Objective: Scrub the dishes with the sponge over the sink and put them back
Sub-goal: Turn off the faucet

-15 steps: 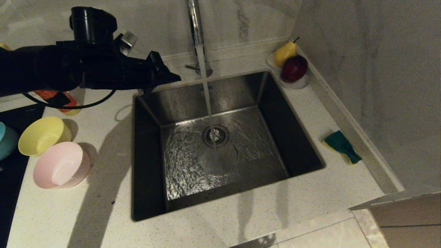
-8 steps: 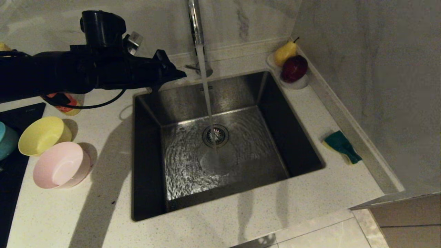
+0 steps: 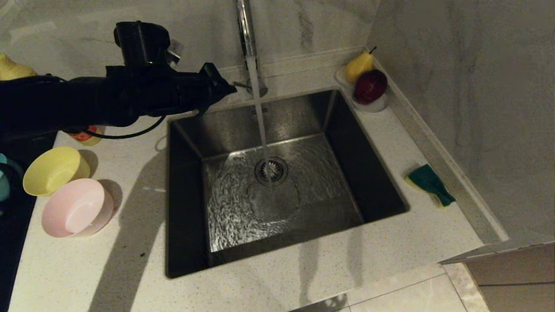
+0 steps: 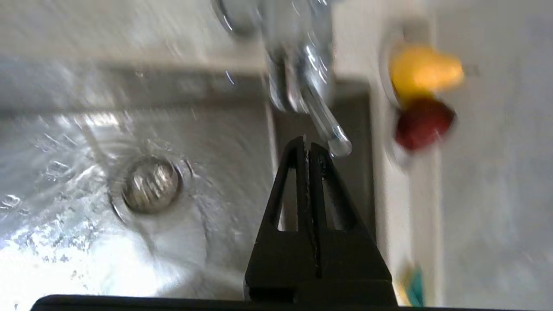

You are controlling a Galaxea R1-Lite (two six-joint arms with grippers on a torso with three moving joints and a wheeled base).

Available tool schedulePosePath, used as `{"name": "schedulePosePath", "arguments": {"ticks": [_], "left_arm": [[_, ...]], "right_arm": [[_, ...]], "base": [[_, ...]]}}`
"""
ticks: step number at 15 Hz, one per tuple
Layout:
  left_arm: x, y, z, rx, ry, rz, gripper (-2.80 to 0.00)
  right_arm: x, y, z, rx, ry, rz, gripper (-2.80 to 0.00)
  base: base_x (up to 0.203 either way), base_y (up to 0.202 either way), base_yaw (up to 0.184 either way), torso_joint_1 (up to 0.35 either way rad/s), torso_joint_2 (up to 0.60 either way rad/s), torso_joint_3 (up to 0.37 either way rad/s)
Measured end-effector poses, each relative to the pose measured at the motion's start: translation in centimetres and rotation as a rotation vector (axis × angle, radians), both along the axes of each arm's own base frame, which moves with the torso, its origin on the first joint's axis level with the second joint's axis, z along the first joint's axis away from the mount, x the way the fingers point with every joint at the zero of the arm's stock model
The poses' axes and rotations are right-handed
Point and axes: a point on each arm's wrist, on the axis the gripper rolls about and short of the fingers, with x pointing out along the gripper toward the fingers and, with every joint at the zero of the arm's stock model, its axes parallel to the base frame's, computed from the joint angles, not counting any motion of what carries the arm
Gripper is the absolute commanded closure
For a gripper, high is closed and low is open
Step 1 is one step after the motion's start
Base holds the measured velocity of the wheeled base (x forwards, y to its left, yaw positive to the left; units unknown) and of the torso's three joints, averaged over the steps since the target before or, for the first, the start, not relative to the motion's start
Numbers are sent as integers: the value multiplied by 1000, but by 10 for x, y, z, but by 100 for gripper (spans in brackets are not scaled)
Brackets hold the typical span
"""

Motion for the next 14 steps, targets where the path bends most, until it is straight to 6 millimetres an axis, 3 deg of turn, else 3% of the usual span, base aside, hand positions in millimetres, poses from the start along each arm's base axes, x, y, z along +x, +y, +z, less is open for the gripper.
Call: {"name": "schedulePosePath", "arguments": {"ticks": [5,14], "left_arm": [[8,-3,-1,-61,-40,11,0],[-3,-2,-5,22,37,-55,0]], "right_arm": [[0,0,0,0,0,0,0],[0,0,0,0,0,0,0]], "base": [[0,0,0,0,0,0],[0,0,0,0,0,0]]}}
